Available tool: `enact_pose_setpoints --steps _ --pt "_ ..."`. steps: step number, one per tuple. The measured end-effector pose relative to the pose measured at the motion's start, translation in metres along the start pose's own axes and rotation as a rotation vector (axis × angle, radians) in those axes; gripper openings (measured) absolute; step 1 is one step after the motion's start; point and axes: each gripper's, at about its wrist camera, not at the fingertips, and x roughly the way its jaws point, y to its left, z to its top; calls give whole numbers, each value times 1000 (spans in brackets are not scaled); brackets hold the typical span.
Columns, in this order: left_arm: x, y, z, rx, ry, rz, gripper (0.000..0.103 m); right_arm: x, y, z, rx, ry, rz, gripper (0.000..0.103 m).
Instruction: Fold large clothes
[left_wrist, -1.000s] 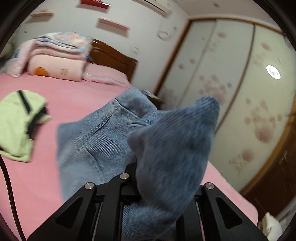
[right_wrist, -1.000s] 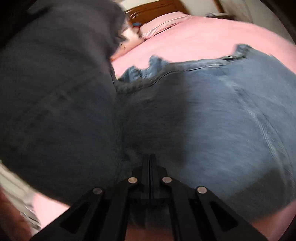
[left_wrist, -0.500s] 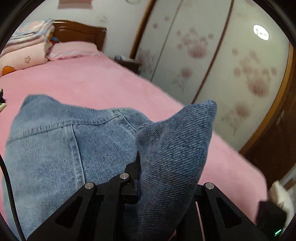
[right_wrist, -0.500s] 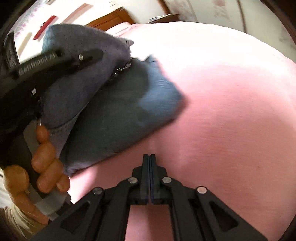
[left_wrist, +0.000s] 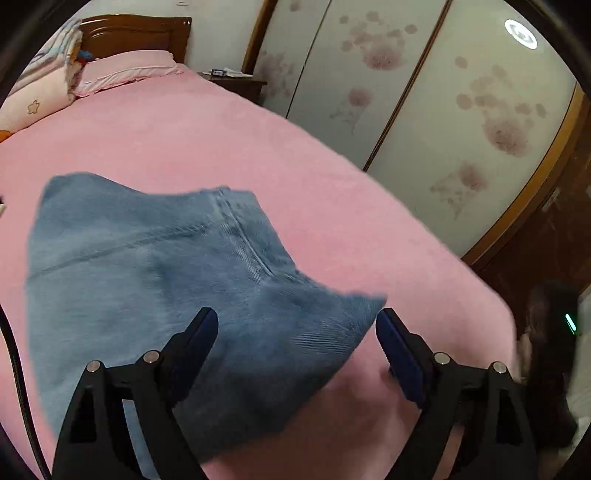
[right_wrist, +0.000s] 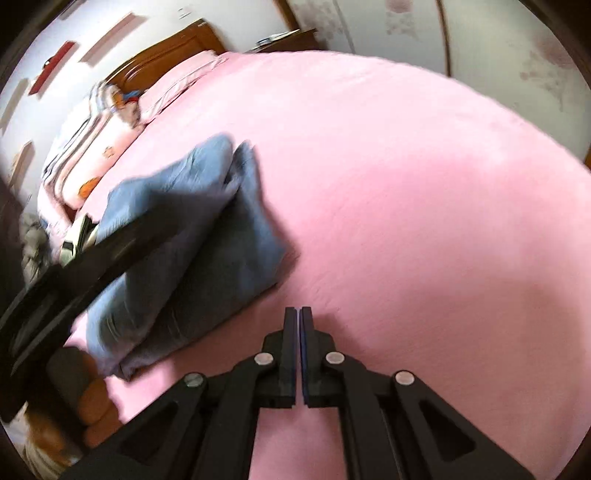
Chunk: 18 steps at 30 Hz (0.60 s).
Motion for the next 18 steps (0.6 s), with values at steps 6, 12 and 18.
enact_pose_setpoints --steps 6,12,18 --pt "-67 71 22 -107 -64 174 97 -25 15 48 28 3 128 63" --pt "-40 148 16 -213 49 334 97 22 49 78 -44 156 148 65" --pt "11 180 8 -302 99 314 93 69 55 81 -93 304 161 22"
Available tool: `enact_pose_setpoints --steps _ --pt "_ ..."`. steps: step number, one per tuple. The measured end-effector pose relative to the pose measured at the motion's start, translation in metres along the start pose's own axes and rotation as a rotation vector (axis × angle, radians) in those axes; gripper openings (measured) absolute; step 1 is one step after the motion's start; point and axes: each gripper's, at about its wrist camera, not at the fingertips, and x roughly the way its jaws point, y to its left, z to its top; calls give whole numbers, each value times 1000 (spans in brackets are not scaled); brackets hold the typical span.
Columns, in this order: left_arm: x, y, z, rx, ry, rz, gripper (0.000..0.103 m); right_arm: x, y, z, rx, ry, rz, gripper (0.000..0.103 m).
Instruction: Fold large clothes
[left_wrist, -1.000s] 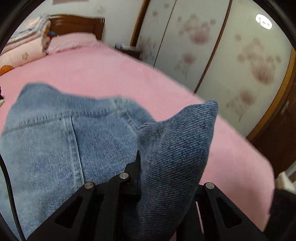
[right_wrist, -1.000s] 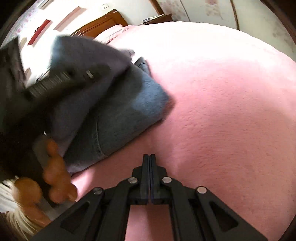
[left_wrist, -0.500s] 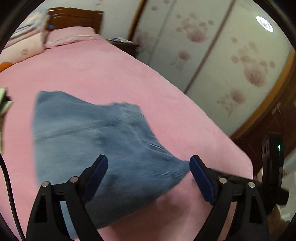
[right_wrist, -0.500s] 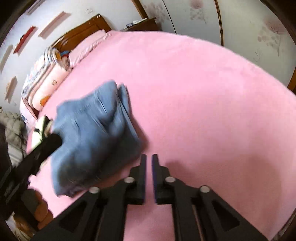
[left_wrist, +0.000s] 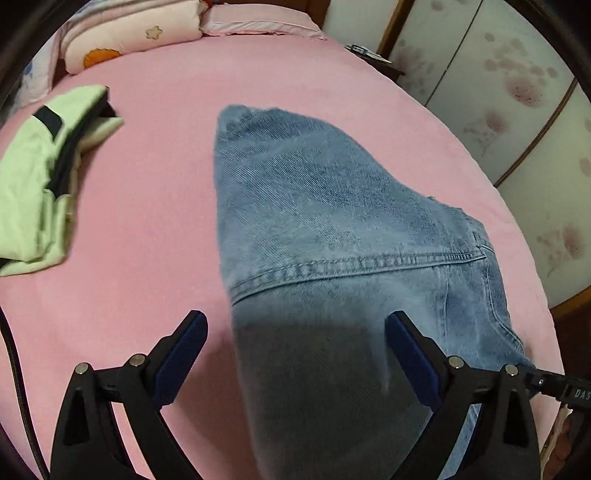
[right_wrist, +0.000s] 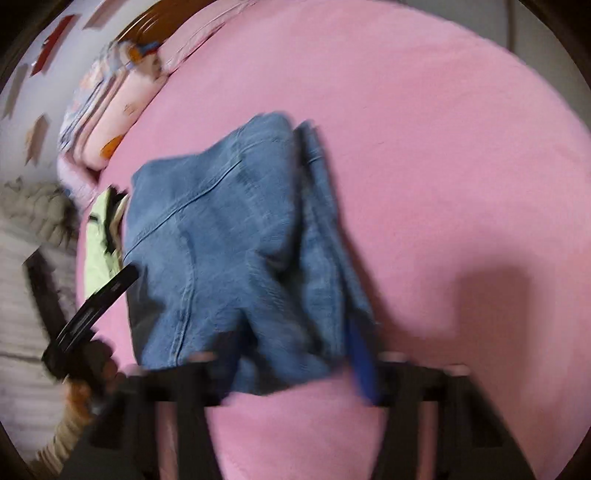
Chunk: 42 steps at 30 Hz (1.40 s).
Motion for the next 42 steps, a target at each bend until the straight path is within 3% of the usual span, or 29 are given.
enact_pose_setpoints --steps 1,5,6,8,10,14,16,20,23,26,28,29,30,32,35,38,42 --pt "1 -2 -2 -4 -4 -18 83 -2 3 -1 -33 -8 -11 20" --pt "11 2 -12 -20 -40 -29 80 -9 15 -3 -220 -142 -38 15" --pt "17 4 -16 -40 -25 -51 80 -2 10 -6 -237 -140 -57 15" --pt "24 9 -20 -83 -4 -76 80 23 -12 -14 -182 -96 -69 16" --pt "22 11 -18 -76 -5 -69 80 25 -19 -18 -139 -117 -50 18" --pt "7 3 -7 -23 31 -23 81 6 0 -15 -130 -121 -115 31" --pt "-9 -3 2 20 2 -21 82 -6 18 -7 -167 -139 -152 34" --pt "-18 -5 25 54 -45 -33 83 -21 36 27 -202 -216 -99 57" --pt "-5 3 44 14 -31 -32 83 -9 37 67 -184 -243 -85 58" --pt "14 14 62 -45 -36 -30 83 19 28 103 -135 -193 -54 58" --pt "25 17 70 -67 -28 -25 83 40 20 120 -106 -134 -21 54" --pt "29 20 73 -83 -28 -21 80 49 17 125 -105 -117 -5 29" --pt "32 23 75 -92 -32 -7 74 52 15 127 -116 -115 5 15" --pt "39 26 75 -91 -31 17 64 49 17 131 -174 -161 -28 11" --pt "44 23 70 -68 -53 50 63 55 25 129 -280 -200 -94 10" --pt "46 15 67 -43 -70 87 63 71 16 130 -263 -180 -105 12" --pt "38 17 73 -68 -47 86 64 59 19 129 -237 -179 -103 17"
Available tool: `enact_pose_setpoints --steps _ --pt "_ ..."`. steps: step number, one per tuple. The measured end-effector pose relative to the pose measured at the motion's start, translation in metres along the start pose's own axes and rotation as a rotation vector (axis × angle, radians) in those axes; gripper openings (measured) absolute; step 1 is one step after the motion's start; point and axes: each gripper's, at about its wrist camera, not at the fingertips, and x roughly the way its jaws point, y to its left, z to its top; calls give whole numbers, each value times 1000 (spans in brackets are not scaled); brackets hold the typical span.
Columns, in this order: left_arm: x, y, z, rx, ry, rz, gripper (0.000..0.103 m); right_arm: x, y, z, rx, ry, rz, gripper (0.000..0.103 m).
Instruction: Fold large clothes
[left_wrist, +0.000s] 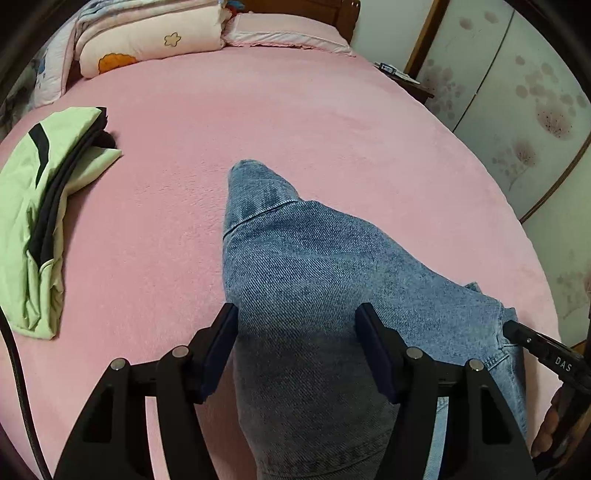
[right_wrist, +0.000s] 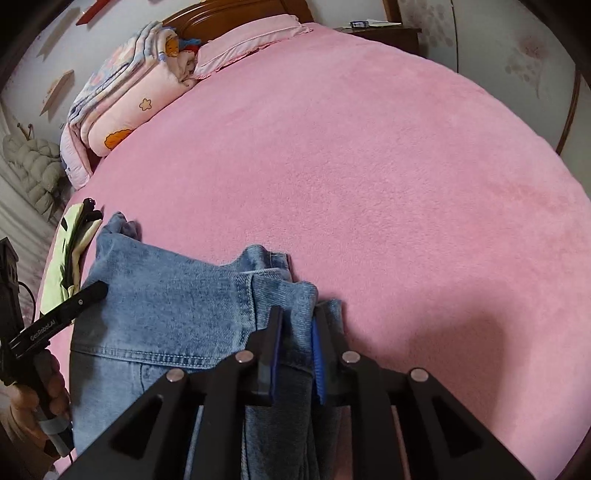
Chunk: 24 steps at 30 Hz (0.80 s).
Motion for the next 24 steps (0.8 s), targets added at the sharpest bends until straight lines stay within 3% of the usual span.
enact_pose_setpoints --steps 3,5,8,16,21,24 --pt "-17 -4 1 5 29 20 70 -13 5 2 17 12 -9 19" --pt "-33 -8 2 9 27 20 83 -28 7 1 45 11 -9 22" --pt "-69 -15 1 11 11 19 92 -54 13 -1 73 -11 8 35" --pt "-144 -31 3 19 0 -14 98 -132 51 -8 46 -78 8 42" --pt "-181 -36 -2 23 20 -51 102 -178 74 -14 34 -129 0 59" --pt "-196 -37 -8 20 41 -76 102 -197 89 -18 8 -136 -17 61"
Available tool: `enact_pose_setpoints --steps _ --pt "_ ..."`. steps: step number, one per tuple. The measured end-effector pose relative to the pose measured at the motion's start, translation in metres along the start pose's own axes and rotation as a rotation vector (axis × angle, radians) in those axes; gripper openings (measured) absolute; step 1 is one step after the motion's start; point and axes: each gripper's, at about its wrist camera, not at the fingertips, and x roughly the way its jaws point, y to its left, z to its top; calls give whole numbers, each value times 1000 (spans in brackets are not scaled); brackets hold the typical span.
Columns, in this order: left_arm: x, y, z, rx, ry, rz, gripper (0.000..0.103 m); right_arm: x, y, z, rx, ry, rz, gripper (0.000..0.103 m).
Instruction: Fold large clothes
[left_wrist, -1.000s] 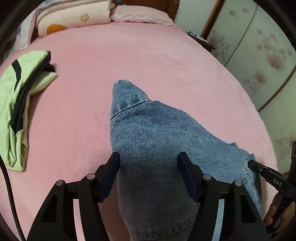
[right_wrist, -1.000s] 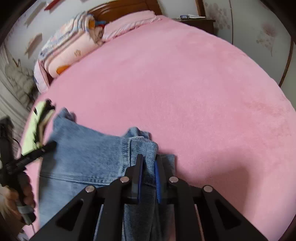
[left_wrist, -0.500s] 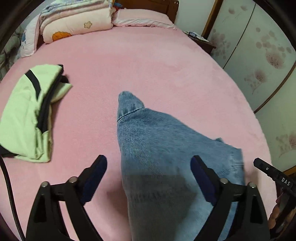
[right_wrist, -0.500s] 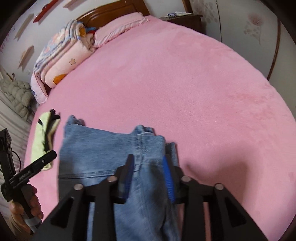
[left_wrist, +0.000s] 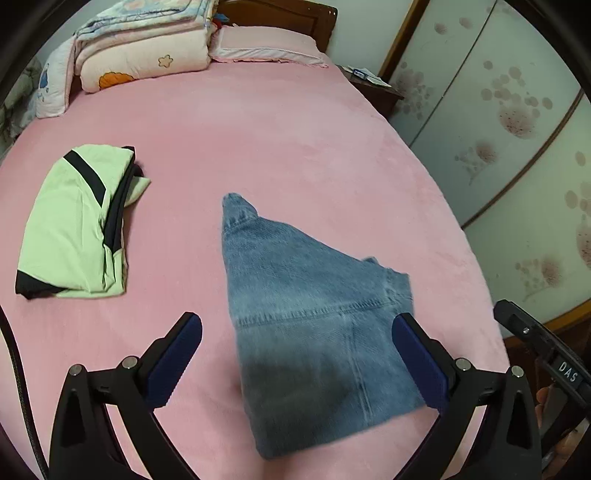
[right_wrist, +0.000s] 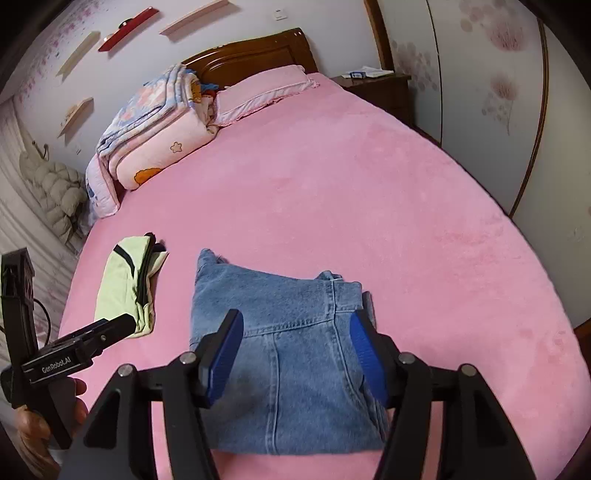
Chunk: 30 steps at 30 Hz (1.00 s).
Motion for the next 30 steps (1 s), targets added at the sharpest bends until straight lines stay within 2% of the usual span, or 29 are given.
enact_pose_setpoints --steps 6,8,12,17,22,26,30 --pt "-19 -9 -15 17 27 -33 102 -25 19 -8 -22 11 -19 63" --pt "-18 -12 -21 31 39 -13 102 -31 24 -10 -34 8 -25 64" --pt "-8 -14 -31 18 65 47 102 -27 22 -13 -60 30 -18 73" --pt "20 -8 -42 -45 80 70 102 5 4 -17 -106 118 15 73" --pt "57 5 -59 -136 130 38 102 41 -27 -19 -112 208 49 73" --pt "89 11 -68 -123 197 32 102 71 -52 -22 -108 278 82 78" --pt "118 22 -72 -120 243 6 102 105 -75 -28 -76 335 124 78"
